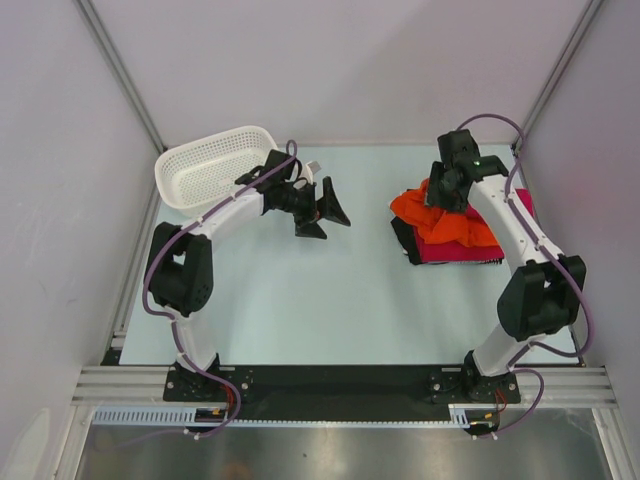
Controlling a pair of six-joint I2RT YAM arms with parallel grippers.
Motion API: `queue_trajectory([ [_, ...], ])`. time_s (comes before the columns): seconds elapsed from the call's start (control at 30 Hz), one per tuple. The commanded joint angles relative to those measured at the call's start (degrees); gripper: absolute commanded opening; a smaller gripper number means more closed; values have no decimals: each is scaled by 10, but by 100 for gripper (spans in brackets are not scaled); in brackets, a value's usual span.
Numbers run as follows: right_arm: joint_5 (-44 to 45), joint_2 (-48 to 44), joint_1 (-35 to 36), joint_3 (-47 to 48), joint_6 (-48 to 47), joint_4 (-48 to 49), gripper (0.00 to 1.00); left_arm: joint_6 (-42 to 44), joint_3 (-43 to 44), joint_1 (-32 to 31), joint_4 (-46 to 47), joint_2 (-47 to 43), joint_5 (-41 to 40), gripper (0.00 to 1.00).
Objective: Fold and stack the t-shirts
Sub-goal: Smooth out wrinkles on the folded tshirt
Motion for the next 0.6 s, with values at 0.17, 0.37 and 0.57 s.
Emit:
queue_trajectory([
  [0.17,72,-48,46,-81,68,-24,52,33,-6,2,-3,-24,9,100],
  [0.37,99,-24,70,-113,81,-3,52,43,-6,2,-16,-31,9,100],
  [0.57,154,4,80,-105,84,-5,52,56,-6,2,-30,-41,5,100],
])
